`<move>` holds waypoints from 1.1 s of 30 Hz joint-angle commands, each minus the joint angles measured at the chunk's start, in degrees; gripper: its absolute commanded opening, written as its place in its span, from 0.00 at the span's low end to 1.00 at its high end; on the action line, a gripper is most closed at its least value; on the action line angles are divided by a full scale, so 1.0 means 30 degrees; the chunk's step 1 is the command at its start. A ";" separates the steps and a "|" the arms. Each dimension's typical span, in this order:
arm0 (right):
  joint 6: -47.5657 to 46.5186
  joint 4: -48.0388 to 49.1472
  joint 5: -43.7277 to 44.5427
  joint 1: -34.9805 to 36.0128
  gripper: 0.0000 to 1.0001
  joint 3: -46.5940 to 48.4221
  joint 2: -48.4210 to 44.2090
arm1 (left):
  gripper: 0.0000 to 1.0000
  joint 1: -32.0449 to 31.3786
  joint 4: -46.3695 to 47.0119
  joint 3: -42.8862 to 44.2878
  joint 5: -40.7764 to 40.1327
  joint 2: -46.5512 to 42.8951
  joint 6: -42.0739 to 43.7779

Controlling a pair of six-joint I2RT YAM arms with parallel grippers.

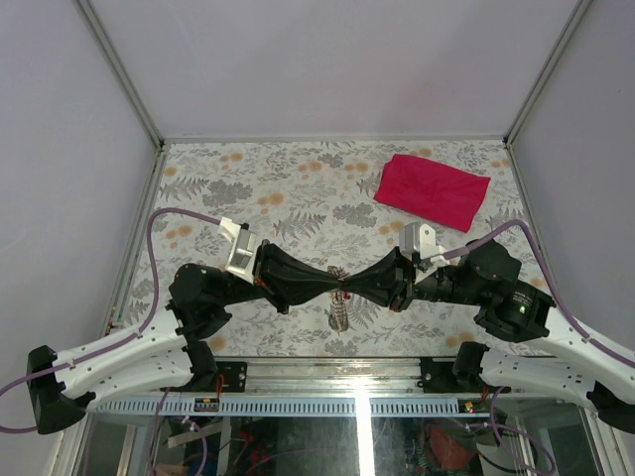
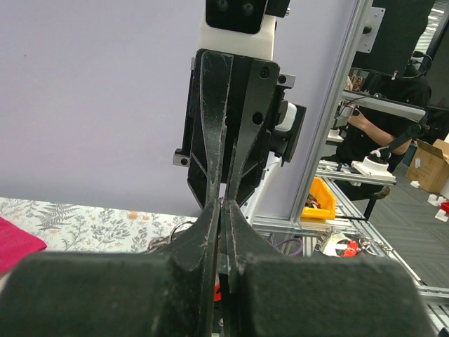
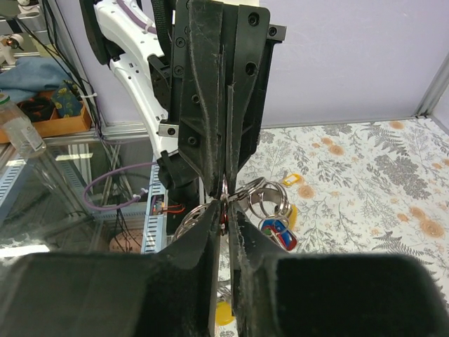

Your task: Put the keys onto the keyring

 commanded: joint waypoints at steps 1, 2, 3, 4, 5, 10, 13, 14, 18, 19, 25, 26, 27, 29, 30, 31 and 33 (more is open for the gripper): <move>0.0101 0.1072 -0.0036 0.0030 0.07 0.0230 -0.0030 | 0.00 -0.0133 0.1569 0.0140 0.0011 -0.0339 0.0124; 0.0105 0.1097 -0.0149 0.0033 0.05 0.0265 -0.0004 | 0.00 -0.0121 0.1529 0.0134 -0.0029 -0.0338 0.0146; 0.0138 0.1093 -0.0288 0.0048 0.03 0.0347 0.0003 | 0.00 -0.0116 0.1487 0.0126 -0.0056 -0.0360 0.0153; 0.0150 0.0990 -0.0422 0.0032 0.01 0.0467 0.0015 | 0.00 -0.0126 0.1445 0.0125 -0.0100 -0.0359 0.0165; 0.0136 0.0794 -0.0553 0.0034 0.00 0.0683 0.0042 | 0.00 -0.0117 0.1389 0.0114 -0.0145 -0.0344 0.0184; -0.0901 -0.3258 0.0165 0.0046 0.00 0.3443 0.0740 | 0.09 -0.0120 -0.0552 0.0609 -0.0525 -0.0499 0.0903; -0.1825 -0.6461 0.0925 0.0033 0.00 0.5137 0.1305 | 0.20 -0.0111 -0.2990 0.1292 -0.0837 -0.0601 0.1853; -0.2077 -0.7630 0.1205 0.0045 0.00 0.5727 0.1536 | 0.21 -0.0122 -0.3901 0.1538 -0.0981 -0.0598 0.2234; -0.2786 -1.2483 0.2246 0.0035 0.00 0.8500 0.3055 | 0.25 -0.0136 -0.6965 0.2505 -0.1261 -0.0533 0.3636; -0.2955 -1.3770 0.2403 0.0030 0.00 0.9231 0.3546 | 0.26 -0.0129 -0.7606 0.2751 -0.1349 -0.0476 0.3929; -0.3416 -1.9630 0.3373 0.0031 0.00 1.2882 0.6376 | 0.27 -0.0116 -0.9127 0.3471 -0.1177 -0.0001 0.4735; -0.3437 -2.0065 0.3481 0.0030 0.00 1.3416 0.6667 | 0.27 -0.0134 -0.9114 0.3506 -0.1056 0.0082 0.4766; -0.3417 -2.0442 0.3506 0.0026 0.00 1.3830 0.6927 | 0.27 -0.0136 -0.9116 0.3536 -0.0899 0.0213 0.4781; -0.3338 -2.1090 0.3423 0.0032 0.00 1.4542 0.7438 | 0.28 -0.0129 -0.9054 0.3593 -0.0560 0.0473 0.4805; -0.3328 -2.1449 0.3334 0.0026 0.00 1.4861 0.7719 | 0.28 -0.0132 -0.9031 0.3594 -0.0371 0.0613 0.4811; -0.3283 -2.1764 0.3194 0.0033 0.00 1.5219 0.8003 | 0.28 -0.0147 -0.9051 0.3627 -0.0172 0.0737 0.4837; -0.3321 -2.2451 0.2907 0.0042 0.00 1.5746 0.8597 | 0.28 -0.0145 -0.9080 0.3671 0.0160 0.1007 0.4884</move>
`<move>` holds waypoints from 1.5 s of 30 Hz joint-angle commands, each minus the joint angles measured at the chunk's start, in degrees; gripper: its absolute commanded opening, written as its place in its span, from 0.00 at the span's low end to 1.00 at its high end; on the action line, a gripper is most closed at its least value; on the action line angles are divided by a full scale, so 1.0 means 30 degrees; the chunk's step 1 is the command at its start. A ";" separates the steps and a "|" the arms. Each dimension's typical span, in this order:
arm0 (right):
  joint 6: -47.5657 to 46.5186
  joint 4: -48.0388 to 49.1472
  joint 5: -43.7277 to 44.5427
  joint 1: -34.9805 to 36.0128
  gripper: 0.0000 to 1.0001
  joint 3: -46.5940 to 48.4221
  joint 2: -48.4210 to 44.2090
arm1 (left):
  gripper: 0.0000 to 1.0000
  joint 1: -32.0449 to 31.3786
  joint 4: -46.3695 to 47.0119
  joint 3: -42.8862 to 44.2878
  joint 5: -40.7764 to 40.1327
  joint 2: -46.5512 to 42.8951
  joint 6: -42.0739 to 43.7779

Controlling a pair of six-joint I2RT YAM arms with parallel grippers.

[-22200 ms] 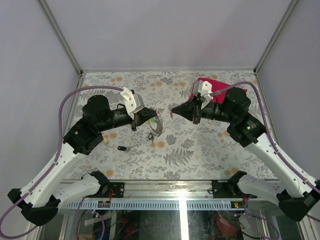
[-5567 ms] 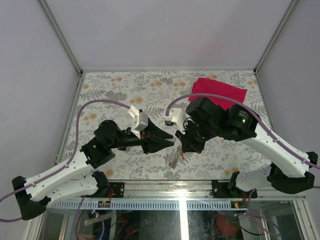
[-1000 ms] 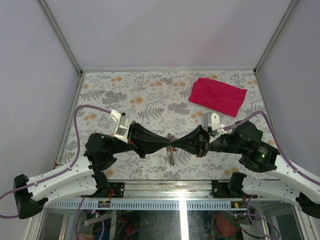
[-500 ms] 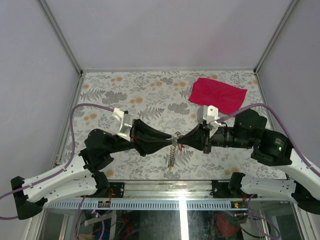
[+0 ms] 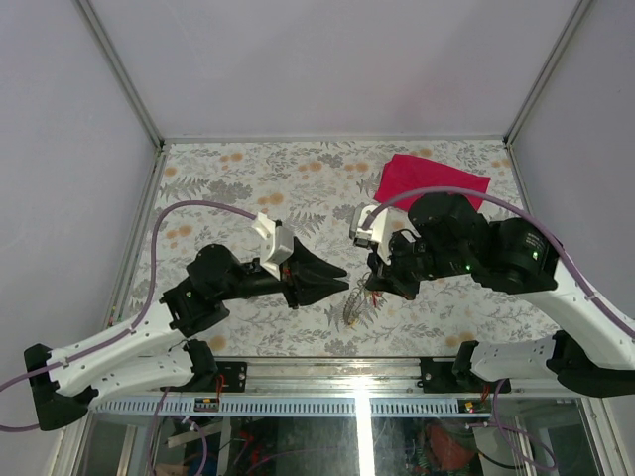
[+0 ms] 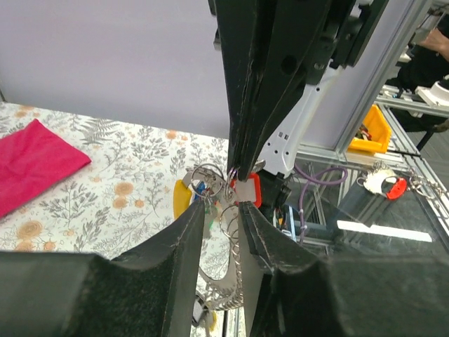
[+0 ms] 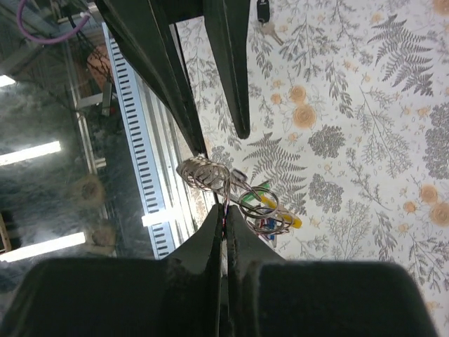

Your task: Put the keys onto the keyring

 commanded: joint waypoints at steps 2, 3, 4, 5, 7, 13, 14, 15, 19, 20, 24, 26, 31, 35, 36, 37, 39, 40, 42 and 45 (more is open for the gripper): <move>-0.0266 -0.2493 -0.0264 0.0040 0.00 0.2381 0.1210 | 0.28 -0.0150 -0.0206 0.0786 0.1044 0.0603 0.0662; -0.0308 -0.2772 -0.0301 0.0030 0.00 0.2618 0.1536 | 0.28 -0.0147 -0.0295 0.0821 0.1064 0.0704 0.0720; -0.0361 -0.3005 -0.0331 0.0037 0.00 0.2807 0.1746 | 0.28 -0.0150 -0.0383 0.0844 0.1131 0.0816 0.0760; -0.0415 -0.3162 -0.0364 0.0027 0.00 0.2919 0.1915 | 0.28 -0.0144 -0.0391 0.0884 0.1184 0.0903 0.0791; -0.0482 -0.3312 -0.0516 0.0040 0.00 0.3082 0.2148 | 0.28 -0.0170 -0.0411 0.0959 0.1258 0.1023 0.0849; -0.0578 -0.3289 -0.0777 0.0031 0.00 0.3241 0.2505 | 0.28 -0.0287 -0.0405 0.1223 0.1560 0.1301 0.0975; -0.0603 -0.3274 -0.0830 0.0026 0.00 0.3226 0.2541 | 0.28 -0.0296 -0.0412 0.1294 0.1604 0.1359 0.1000; -0.0610 -0.3240 -0.0877 0.0037 0.00 0.3249 0.2571 | 0.28 -0.0319 -0.0427 0.1350 0.1693 0.1443 0.1004; -0.0593 -0.3085 -0.1122 0.0026 0.00 0.3236 0.2605 | 0.27 -0.0447 -0.0731 0.1544 0.1779 0.1766 0.1182; -0.0605 -0.3084 -0.1170 0.0029 0.00 0.3232 0.2605 | 0.27 -0.0492 -0.0800 0.1590 0.1763 0.1831 0.1220; -0.0633 -0.3056 -0.1322 0.0031 0.00 0.3215 0.2568 | 0.26 -0.0561 -0.0881 0.1662 0.1713 0.2015 0.1311; -0.0638 -0.2979 -0.1323 0.0042 0.00 0.3170 0.2506 | 0.25 -0.0614 -0.0898 0.1730 0.1724 0.2126 0.1352; -0.0607 -0.2806 -0.1433 0.0041 0.00 0.3049 0.2389 | 0.23 -0.0689 -0.1192 0.1914 0.1743 0.2315 0.1494; -0.0647 -0.2669 -0.1455 0.0042 0.00 0.2878 0.2345 | 0.19 -0.0777 -0.1263 0.1995 0.1746 0.2407 0.1523; -0.0638 -0.2607 -0.1468 0.0026 0.00 0.2825 0.2316 | 0.15 -0.0793 -0.1288 0.2013 0.1777 0.2416 0.1534; -0.0636 -0.2526 -0.1469 0.0026 0.00 0.2745 0.2291 | 0.13 -0.0824 -0.1280 0.2018 0.1828 0.2458 0.1557; -0.0622 -0.2421 -0.1467 0.0041 0.00 0.2663 0.2255 | 0.11 -0.0865 -0.1365 0.2076 0.1921 0.2529 0.1588; -0.0612 -0.2397 -0.1469 0.0049 0.00 0.2667 0.2228 | 0.10 -0.0874 -0.1429 0.2107 0.1993 0.2574 0.1612; -0.0609 -0.2381 -0.1469 0.0043 0.00 0.2667 0.2224 | 0.09 -0.0910 -0.1558 0.2162 0.2117 0.2680 0.1630; -0.0639 -0.2355 -0.1447 0.0034 0.00 0.2645 0.2195 | 0.01 -0.0974 -0.1873 0.2320 0.2318 0.2831 0.1752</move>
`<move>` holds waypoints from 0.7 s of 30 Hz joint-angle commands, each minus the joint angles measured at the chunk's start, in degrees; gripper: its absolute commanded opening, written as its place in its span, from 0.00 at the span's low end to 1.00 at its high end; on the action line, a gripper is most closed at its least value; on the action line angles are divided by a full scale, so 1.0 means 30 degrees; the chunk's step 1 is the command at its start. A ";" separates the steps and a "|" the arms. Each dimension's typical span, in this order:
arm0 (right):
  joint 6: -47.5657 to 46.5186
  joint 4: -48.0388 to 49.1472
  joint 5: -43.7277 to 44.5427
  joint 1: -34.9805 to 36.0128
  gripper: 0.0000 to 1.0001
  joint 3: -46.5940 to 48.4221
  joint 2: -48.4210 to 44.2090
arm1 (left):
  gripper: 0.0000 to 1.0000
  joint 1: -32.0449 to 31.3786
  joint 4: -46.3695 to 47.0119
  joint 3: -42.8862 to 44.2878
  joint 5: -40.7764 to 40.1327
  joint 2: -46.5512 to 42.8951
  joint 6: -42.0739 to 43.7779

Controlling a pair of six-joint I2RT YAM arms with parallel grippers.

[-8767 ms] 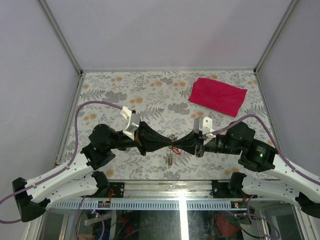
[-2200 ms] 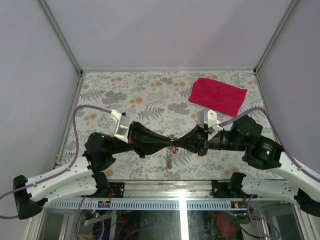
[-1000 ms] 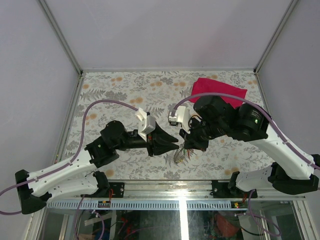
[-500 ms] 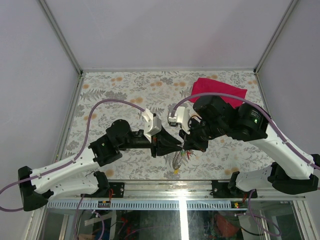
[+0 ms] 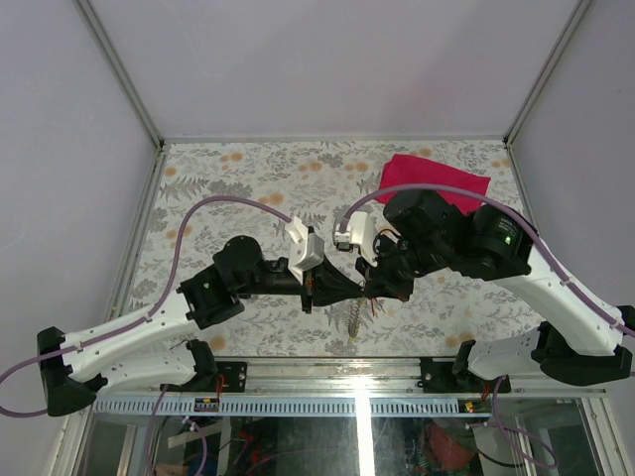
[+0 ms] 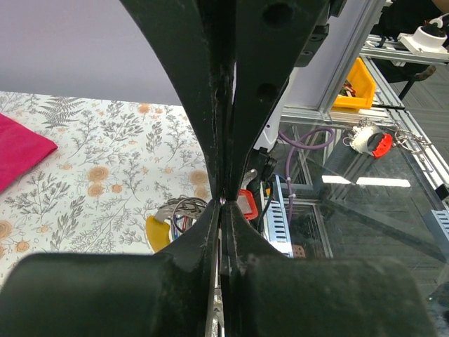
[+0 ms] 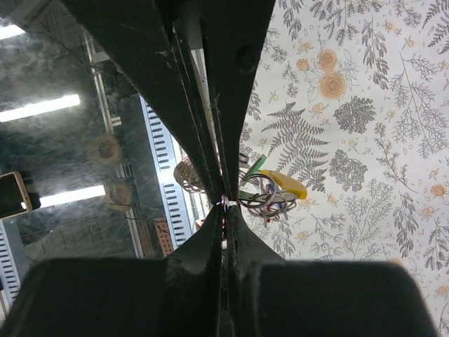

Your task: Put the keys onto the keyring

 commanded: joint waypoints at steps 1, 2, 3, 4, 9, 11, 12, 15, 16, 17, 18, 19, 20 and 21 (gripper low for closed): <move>-0.0138 0.0938 -0.0370 0.0049 0.00 0.0285 -0.0397 | 0.00 -0.0247 -0.0398 0.0831 0.0569 0.0264 0.0413; -0.0138 0.0980 -0.0356 0.0050 0.00 0.0241 -0.0445 | 0.00 -0.0282 -0.0499 0.0865 0.0619 0.0284 0.0439; -0.0119 0.1025 -0.0340 0.0029 0.00 0.0239 -0.0484 | 0.00 -0.0300 -0.0566 0.0881 0.0627 0.0326 0.0457; -0.0110 0.1057 -0.0312 0.0044 0.00 0.0221 -0.0533 | 0.00 -0.0295 -0.0593 0.0883 0.0566 0.0292 0.0456; 0.0276 0.2091 0.0202 0.0036 0.18 -0.0167 -0.1261 | 0.00 -0.0317 -0.0151 0.0398 -0.0665 -0.0364 0.0069; 0.0558 0.2817 0.0364 0.0047 0.27 -0.0428 -0.1731 | 0.00 -0.0314 0.0400 -0.0031 -0.1044 -0.0778 -0.0185; 0.0718 0.3170 0.0545 0.0028 0.30 -0.0588 -0.1967 | 0.00 -0.0318 0.0938 -0.0312 -0.1221 -0.1088 -0.0412; 0.1369 0.4390 0.1677 0.0042 0.36 -0.0807 -0.2727 | 0.00 -0.0303 0.2369 -0.1285 -0.1819 -0.1710 -0.1161; 0.1629 0.4876 0.2034 0.0039 0.38 -0.0983 -0.3018 | 0.00 -0.0317 0.2762 -0.1589 -0.2014 -0.1922 -0.1401; 0.1958 0.5409 0.2314 0.0038 0.40 -0.1243 -0.3340 | 0.00 -0.0319 0.3094 -0.1916 -0.2280 -0.2125 -0.1607; 0.2289 0.6003 0.2597 0.0027 0.41 -0.1590 -0.3662 | 0.00 -0.0297 0.3373 -0.2162 -0.2573 -0.2293 -0.1787; 0.2707 0.6615 0.2915 0.0033 0.42 -0.2004 -0.3981 | 0.00 -0.0320 0.3675 -0.2453 -0.2866 -0.2522 -0.1963; 0.3133 0.7186 0.3340 0.0052 0.43 -0.2579 -0.4296 | 0.00 -0.0316 0.3988 -0.2724 -0.3280 -0.2753 -0.2150; 0.3545 0.7726 0.3667 0.0036 0.44 -0.3039 -0.4588 | 0.00 -0.0315 0.4265 -0.2985 -0.3731 -0.2972 -0.2313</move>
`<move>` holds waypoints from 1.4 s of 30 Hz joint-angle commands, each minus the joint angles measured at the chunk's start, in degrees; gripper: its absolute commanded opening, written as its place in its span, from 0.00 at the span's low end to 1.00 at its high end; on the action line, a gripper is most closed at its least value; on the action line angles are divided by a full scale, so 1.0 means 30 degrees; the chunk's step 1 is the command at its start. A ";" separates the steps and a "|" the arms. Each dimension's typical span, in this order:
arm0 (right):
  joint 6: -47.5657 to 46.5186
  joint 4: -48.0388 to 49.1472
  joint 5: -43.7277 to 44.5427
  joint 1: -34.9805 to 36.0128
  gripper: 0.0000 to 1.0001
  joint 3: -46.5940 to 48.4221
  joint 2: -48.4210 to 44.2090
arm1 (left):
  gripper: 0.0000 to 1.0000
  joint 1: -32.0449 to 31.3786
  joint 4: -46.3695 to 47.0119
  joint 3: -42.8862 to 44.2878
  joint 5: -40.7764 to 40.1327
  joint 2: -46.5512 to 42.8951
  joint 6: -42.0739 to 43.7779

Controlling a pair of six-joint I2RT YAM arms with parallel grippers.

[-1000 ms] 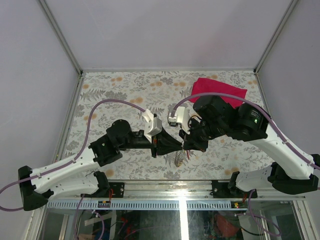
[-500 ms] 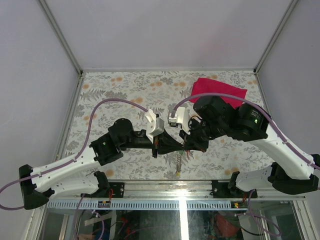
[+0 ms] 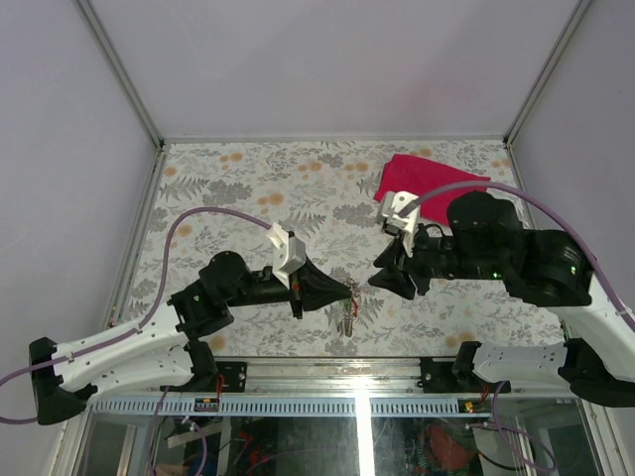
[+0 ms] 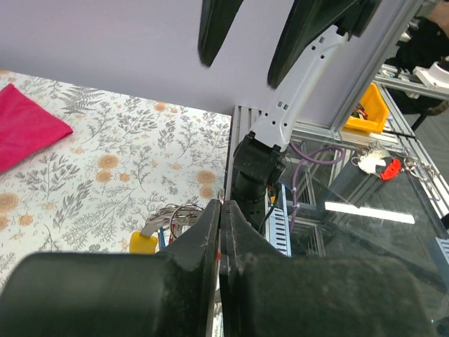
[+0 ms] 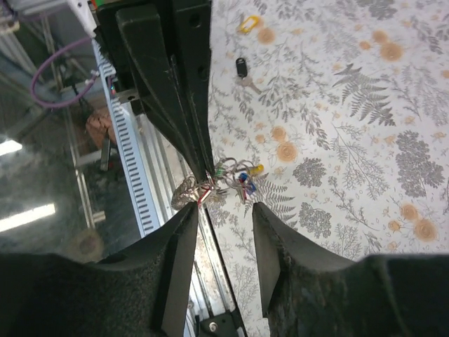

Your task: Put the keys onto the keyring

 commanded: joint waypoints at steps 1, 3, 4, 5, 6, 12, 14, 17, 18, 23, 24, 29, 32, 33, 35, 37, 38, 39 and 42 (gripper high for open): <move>0.2378 0.3712 0.2245 0.0034 0.44 -0.1630 -0.1296 | 0.00 -0.0085 0.3616 -0.0975 -0.2164 -0.1172 -0.1168; 0.3192 0.4600 0.2726 0.0044 0.44 -0.2780 -0.1731 | 0.00 -0.0094 0.4014 -0.1305 -0.2721 -0.1452 -0.1360; 0.3542 0.5003 0.2831 0.0042 0.44 -0.3303 -0.2005 | 0.00 -0.0075 0.4090 -0.1388 -0.2945 -0.1522 -0.1421; 0.3926 0.5453 0.2855 0.0042 0.43 -0.3841 -0.2197 | 0.00 -0.0076 0.4191 -0.1427 -0.3083 -0.1575 -0.1473; 0.4168 0.5941 0.2778 0.0046 0.43 -0.4380 -0.2401 | 0.00 -0.0076 0.4347 -0.1469 -0.3115 -0.1640 -0.1531; 0.4332 0.9776 0.0563 0.0047 0.41 -0.7609 -0.3803 | 0.00 -0.0070 0.5809 -0.1990 -0.2618 -0.2045 -0.2054; 0.3958 1.1309 -0.0323 0.0048 0.41 -0.8851 -0.4640 | 0.00 -0.0075 0.6112 -0.2049 -0.2172 -0.2205 -0.2155; 0.3268 1.2634 -0.1109 0.0035 0.35 -1.0271 -0.5591 | 0.00 -0.0089 0.6139 -0.1957 -0.1588 -0.2336 -0.2189; 0.2947 1.2925 -0.1457 0.0034 0.33 -1.0623 -0.5791 | 0.00 -0.0093 0.6169 -0.1909 -0.1404 -0.2362 -0.2195; 0.2461 1.4250 -0.2416 0.0036 0.32 -1.2383 -0.6604 | 0.00 -0.0087 0.6225 -0.1698 -0.0515 -0.2248 -0.2269; 0.2454 1.4479 -0.2514 0.0045 0.33 -1.2637 -0.6698 | 0.00 -0.0078 0.6253 -0.1653 -0.0384 -0.2255 -0.2282; 0.2332 1.4911 -0.2767 0.0031 0.35 -1.3102 -0.6681 | 0.00 -0.0089 0.6541 -0.1507 0.0246 -0.2081 -0.2399; 0.2213 1.5050 -0.2831 0.0053 0.29 -1.3189 -0.6755 | 0.00 -0.0091 0.6473 -0.1246 0.0603 -0.1801 -0.2401; 0.2178 1.5252 -0.2910 0.0040 0.29 -1.3294 -0.6834 | 0.00 -0.0082 0.6415 -0.1186 0.0745 -0.1749 -0.2401; 0.2161 1.5813 -0.3066 0.0028 0.28 -1.3539 -0.7102 | 0.00 -0.0068 0.6426 -0.1116 0.0878 -0.1603 -0.2401; 0.2160 1.6604 -0.3084 0.0042 0.29 -1.3939 -0.7506 | 0.00 -0.0078 0.6515 -0.1112 0.0937 -0.1518 -0.2455; 0.2160 1.7069 -0.3084 0.0031 0.29 -1.4183 -0.7759 | 0.00 -0.0095 0.6567 -0.1129 0.0940 -0.1501 -0.2499; 0.2186 1.7497 -0.3084 0.0026 0.29 -1.4462 -0.8014 | 0.00 -0.0097 0.6625 -0.1150 0.0933 -0.1473 -0.2530; 0.2160 1.8341 -0.3182 0.0043 0.29 -1.5023 -0.8557 | 0.00 -0.0087 0.6728 -0.1198 0.0919 -0.1498 -0.2604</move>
